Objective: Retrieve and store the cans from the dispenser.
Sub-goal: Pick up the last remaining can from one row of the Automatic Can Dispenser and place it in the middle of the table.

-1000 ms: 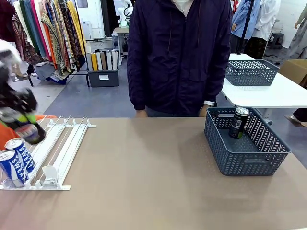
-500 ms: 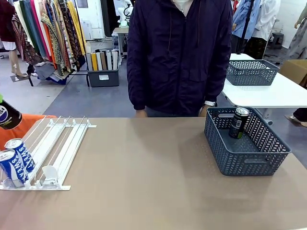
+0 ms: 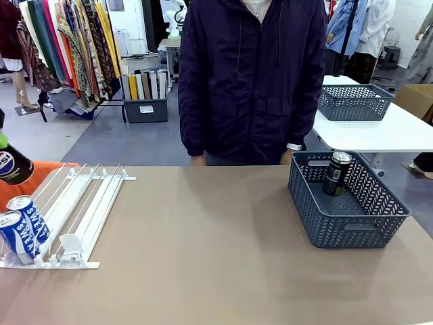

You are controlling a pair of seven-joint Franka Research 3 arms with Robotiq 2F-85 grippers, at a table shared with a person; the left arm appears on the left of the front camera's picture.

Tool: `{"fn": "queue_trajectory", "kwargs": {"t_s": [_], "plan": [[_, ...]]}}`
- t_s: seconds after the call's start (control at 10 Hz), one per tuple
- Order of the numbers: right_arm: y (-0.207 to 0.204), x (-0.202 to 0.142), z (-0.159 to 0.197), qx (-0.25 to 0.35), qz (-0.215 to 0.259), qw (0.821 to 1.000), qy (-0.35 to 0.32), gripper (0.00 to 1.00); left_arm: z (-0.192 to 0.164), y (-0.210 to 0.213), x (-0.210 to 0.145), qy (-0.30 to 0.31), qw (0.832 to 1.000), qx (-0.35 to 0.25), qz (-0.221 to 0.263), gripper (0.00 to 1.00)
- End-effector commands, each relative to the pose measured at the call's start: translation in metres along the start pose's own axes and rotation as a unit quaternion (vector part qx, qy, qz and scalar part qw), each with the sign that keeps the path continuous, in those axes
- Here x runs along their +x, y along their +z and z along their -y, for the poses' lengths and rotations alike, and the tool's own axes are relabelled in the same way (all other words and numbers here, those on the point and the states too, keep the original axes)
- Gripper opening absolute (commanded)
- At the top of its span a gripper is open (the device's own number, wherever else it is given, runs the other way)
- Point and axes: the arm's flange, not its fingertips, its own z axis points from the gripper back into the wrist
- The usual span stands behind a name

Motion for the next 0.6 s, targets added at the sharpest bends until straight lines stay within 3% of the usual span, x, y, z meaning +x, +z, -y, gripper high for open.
{"fn": "queue_trajectory", "kwargs": {"t_s": [0.0, 0.3, 0.5], "plan": [[-0.001, 0.002, -0.002, 0.014, 0.006, 1.000, 0.013, 1.00, 0.040, -0.017, 0.014, -0.022, 0.997, -0.065, -0.019, 0.00], [-0.001, 0.002, -0.002, 0.014, 0.006, 1.000, 0.013, 1.00, 0.194, -0.087, 0.019, -0.126, 0.991, -0.031, -0.035, 0.00], [-0.001, 0.002, -0.002, 0.014, 0.006, 1.000, 0.013, 1.00, 0.294, -0.154, -0.001, -0.214, 0.974, -0.024, -0.073, 0.00]]}}
